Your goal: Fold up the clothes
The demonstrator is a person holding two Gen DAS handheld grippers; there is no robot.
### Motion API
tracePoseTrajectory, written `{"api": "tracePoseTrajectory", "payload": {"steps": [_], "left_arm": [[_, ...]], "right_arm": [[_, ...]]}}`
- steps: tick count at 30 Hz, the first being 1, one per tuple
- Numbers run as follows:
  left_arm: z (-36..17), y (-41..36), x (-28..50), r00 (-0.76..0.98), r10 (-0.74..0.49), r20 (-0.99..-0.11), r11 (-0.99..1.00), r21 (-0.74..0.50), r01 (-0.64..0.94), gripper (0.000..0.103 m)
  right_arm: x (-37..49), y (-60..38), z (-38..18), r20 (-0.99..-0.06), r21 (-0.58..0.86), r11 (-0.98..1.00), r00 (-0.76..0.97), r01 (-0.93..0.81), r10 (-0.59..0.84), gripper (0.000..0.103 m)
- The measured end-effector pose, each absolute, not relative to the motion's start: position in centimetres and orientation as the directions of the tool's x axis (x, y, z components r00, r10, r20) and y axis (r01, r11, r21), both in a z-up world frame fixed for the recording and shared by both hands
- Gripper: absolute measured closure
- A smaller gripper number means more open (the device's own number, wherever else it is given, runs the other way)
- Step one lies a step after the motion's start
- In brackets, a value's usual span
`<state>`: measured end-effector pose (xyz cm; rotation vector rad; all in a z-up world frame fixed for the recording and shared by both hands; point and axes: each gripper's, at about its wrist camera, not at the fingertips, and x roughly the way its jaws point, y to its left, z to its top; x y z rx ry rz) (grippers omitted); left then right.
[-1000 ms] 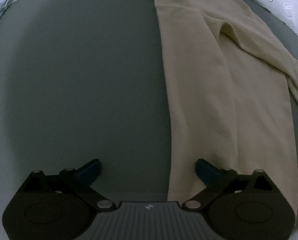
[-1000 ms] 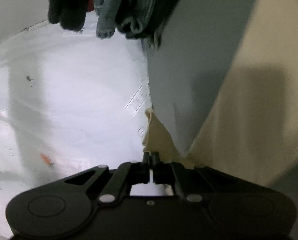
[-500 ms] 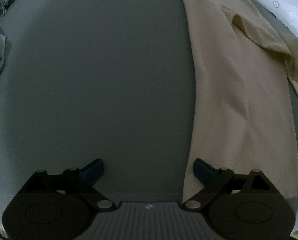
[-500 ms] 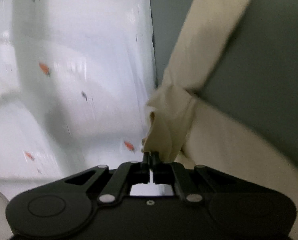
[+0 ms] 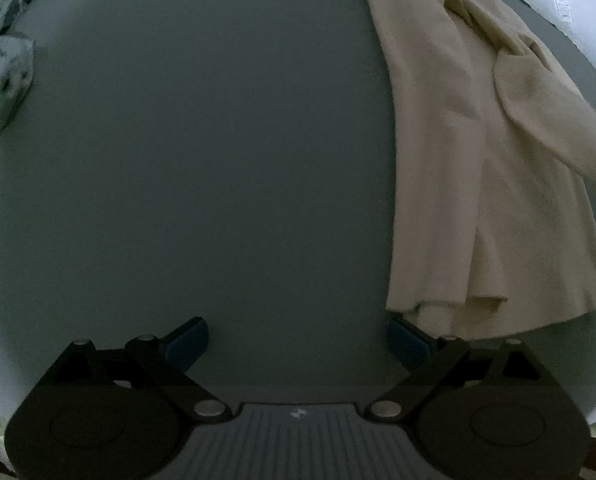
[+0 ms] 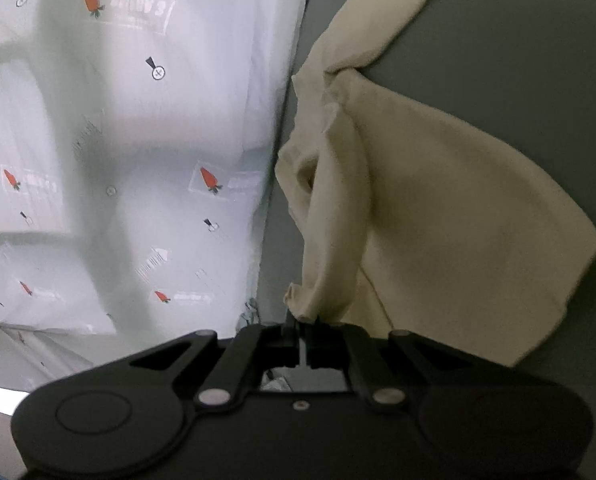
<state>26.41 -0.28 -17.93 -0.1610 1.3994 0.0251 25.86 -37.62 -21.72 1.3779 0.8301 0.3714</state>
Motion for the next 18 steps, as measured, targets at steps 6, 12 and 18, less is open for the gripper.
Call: {"api": "tracePoseTrajectory", "payload": {"steps": [6, 12, 18], "left_arm": [[-18.6, -1.6, 27.8, 0.173, -0.081, -0.982, 0.987, -0.104, -0.126, 0.007], [-18.9, -2.6, 29.0, 0.166, -0.068, -0.984, 0.989, -0.088, -0.118, 0.007], [-17.7, -1.6, 27.4, 0.171, -0.067, -0.983, 0.987, -0.090, -0.130, 0.007]], "right_arm": [[24.0, -38.1, -21.8, -0.439, 0.898, 0.323, 0.655, 0.298, 0.615, 0.097], [22.9, -38.9, -20.6, -0.530, 0.837, 0.455, 0.660, 0.304, 0.533, 0.091], [23.7, -38.5, -18.8, -0.594, 0.740, 0.625, 0.674, 0.246, 0.439, 0.086]]}}
